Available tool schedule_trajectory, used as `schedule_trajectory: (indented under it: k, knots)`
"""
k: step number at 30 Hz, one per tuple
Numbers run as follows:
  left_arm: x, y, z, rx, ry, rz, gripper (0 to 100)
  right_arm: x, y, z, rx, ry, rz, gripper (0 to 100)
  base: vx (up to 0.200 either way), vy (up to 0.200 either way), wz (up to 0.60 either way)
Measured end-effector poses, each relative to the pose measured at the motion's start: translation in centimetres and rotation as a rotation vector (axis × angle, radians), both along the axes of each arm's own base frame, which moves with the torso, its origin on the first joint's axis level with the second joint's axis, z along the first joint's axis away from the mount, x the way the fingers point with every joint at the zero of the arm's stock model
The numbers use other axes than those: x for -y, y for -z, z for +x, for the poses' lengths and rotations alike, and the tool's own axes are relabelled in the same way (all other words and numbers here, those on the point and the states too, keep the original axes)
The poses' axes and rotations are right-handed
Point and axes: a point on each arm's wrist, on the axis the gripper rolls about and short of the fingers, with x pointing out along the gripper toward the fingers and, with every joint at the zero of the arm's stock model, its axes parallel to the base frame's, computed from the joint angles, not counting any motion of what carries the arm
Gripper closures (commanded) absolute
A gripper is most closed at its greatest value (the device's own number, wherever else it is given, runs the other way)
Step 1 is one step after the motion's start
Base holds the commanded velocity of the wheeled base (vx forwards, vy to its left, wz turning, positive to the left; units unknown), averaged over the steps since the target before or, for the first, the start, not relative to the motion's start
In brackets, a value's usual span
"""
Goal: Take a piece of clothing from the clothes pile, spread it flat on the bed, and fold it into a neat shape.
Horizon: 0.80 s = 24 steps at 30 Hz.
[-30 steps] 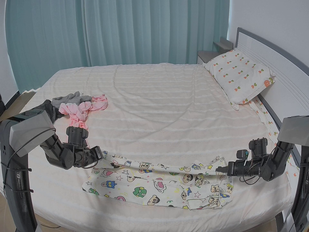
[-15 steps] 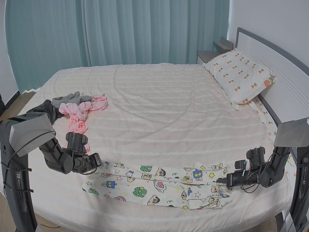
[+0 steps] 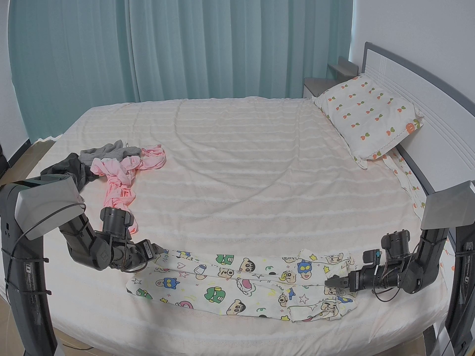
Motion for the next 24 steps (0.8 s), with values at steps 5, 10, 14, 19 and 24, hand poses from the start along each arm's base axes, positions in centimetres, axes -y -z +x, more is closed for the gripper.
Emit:
schedule_trajectory:
  k: [5, 10, 14, 19, 24]
  knots:
    - [-1.3, -1.0, -0.3, 0.092, -0.047, -0.047, 0, 1.4, -0.7, -0.7, 0.022, 0.056, -0.004, 0, 0.0, 0.0, 0.0]
    - [-3.4, -2.0, -1.1, 0.141, -0.114, -0.099, 0, 2.7, -2.3, -1.2, 0.066, 0.111, 0.001, 0, 0.0, 0.0, 0.0]
    - [-4.7, -3.1, -2.0, 0.143, -0.166, -0.234, 0, 2.3, -4.2, -1.2, 0.098, 0.145, 0.042, 0, 0.0, 0.0, 0.0]
    - [-5.8, -4.5, -3.2, 0.139, -0.221, -0.368, 0, -0.5, -6.1, -0.4, 0.14, 0.15, 0.079, 0, 0.0, 0.0, 0.0]
    - [-6.1, -5.4, -4.4, 0.113, -0.246, -0.509, 0, -3.9, -6.7, 0.6, 0.157, 0.118, 0.119, 0, 0.0, 0.0, 0.0]
